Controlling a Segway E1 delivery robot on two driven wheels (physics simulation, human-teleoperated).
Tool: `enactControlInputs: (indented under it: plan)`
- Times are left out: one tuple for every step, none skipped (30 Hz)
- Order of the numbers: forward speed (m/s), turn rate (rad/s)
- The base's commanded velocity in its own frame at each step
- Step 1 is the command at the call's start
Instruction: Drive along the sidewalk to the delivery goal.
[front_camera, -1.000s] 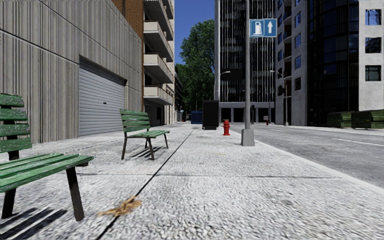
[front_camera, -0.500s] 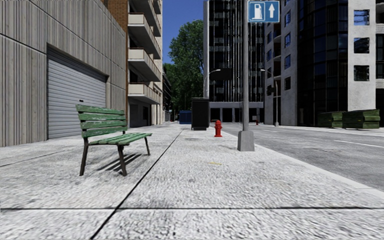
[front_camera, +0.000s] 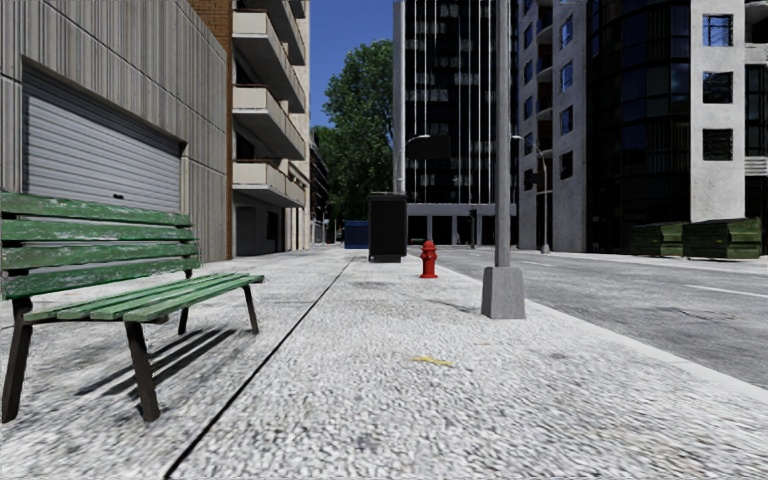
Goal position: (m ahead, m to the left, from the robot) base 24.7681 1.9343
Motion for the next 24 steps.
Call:
enactControlInputs:
  plan:
    - [2.00, 0.00]
    - [2.00, 0.00]
    - [2.00, 0.00]
    - [2.00, 0.00]
    - [2.00, 0.00]
    - [2.00, 0.00]
    - [2.00, 0.00]
    - [2.00, 0.00]
    - [2.00, 0.00]
    - [2.00, 0.00]
    - [2.00, 0.00]
    - [2.00, 0.00]
    - [2.00, 0.00]
    - [2.00, 0.00]
    - [2.00, -0.39]
    - [2.00, -0.39]
    - [2.00, -0.87]
    - [2.00, -1.03]
    - [2.00, 0.00]
    - [2.00, 0.00]
    - [2.00, 0.00]
    - [2.00, 0.00]
    - [2.00, 0.00]
    - [2.00, 0.00]
